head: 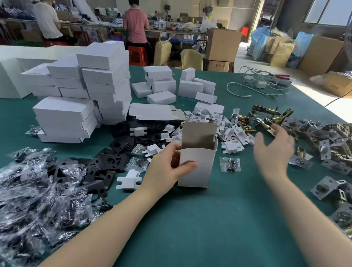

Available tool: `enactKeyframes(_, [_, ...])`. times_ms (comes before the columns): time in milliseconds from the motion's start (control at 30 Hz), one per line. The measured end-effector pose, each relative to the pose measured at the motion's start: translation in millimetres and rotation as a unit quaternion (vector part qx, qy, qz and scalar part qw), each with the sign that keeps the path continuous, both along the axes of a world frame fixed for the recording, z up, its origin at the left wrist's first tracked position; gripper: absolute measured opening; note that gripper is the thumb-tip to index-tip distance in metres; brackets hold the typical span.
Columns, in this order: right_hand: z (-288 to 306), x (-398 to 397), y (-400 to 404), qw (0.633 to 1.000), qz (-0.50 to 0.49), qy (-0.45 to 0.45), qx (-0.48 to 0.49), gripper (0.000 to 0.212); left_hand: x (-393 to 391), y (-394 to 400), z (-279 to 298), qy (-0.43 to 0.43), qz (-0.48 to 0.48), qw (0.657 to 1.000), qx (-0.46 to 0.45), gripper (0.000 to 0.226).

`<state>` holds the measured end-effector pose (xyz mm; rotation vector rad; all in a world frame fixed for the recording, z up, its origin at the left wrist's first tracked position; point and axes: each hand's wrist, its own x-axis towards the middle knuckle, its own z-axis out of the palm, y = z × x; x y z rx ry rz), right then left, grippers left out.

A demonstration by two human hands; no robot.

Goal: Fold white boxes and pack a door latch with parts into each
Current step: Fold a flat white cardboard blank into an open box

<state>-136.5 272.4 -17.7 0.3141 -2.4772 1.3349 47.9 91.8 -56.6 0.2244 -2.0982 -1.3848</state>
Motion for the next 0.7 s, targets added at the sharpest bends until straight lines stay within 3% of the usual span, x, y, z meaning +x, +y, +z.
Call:
enactKeyframes(67, [12.2, -30.8, 19.1, 0.987, -0.052, -0.010, 0.151, 0.049, -0.6, 6.1, -1.2, 0.003, 0.001, 1.000, -0.005, 0.035])
enactKeyframes(167, [23.5, -72.2, 46.5, 0.937, -0.077, -0.065, 0.335, 0.044, -2.7, 13.8, 0.4, 0.004, -0.006, 1.000, -0.015, 0.036])
enactKeyframes(333, [17.8, -117.6, 61.3, 0.860, -0.017, -0.190, 0.473, 0.045, -5.4, 9.3, -1.6, -0.014, -0.013, 1.000, -0.024, 0.048])
enactKeyframes(433, [14.2, -121.6, 55.3, 0.839, 0.023, -0.207, 0.503, 0.049, -7.2, 7.8, -2.2, -0.018, -0.009, 1.000, -0.019, 0.045])
enactKeyframes(700, [17.7, -125.9, 62.0, 0.863, 0.042, -0.212, 0.457, 0.041, -7.3, 8.9, -3.9, -0.018, -0.019, 1.000, -0.004, 0.047])
